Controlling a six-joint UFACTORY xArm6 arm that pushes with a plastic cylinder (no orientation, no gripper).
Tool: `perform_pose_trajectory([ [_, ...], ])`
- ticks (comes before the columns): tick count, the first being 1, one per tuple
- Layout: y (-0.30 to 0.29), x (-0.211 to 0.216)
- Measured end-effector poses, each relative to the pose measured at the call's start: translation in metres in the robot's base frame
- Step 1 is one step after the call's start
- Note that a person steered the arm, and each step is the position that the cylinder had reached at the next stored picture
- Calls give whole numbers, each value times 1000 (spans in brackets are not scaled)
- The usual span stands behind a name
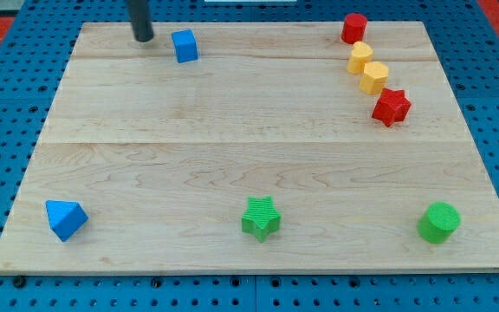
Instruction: Move the cube to the top left
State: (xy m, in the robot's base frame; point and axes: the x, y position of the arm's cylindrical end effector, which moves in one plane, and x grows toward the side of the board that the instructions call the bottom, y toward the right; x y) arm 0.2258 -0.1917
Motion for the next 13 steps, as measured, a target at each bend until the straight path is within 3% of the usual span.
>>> perform_pose_trajectory([
  [1,12,-12],
  [3,104,-26],
  [6,111,5],
  [10,36,93],
  [11,7,96],
  [13,-10,58],
])
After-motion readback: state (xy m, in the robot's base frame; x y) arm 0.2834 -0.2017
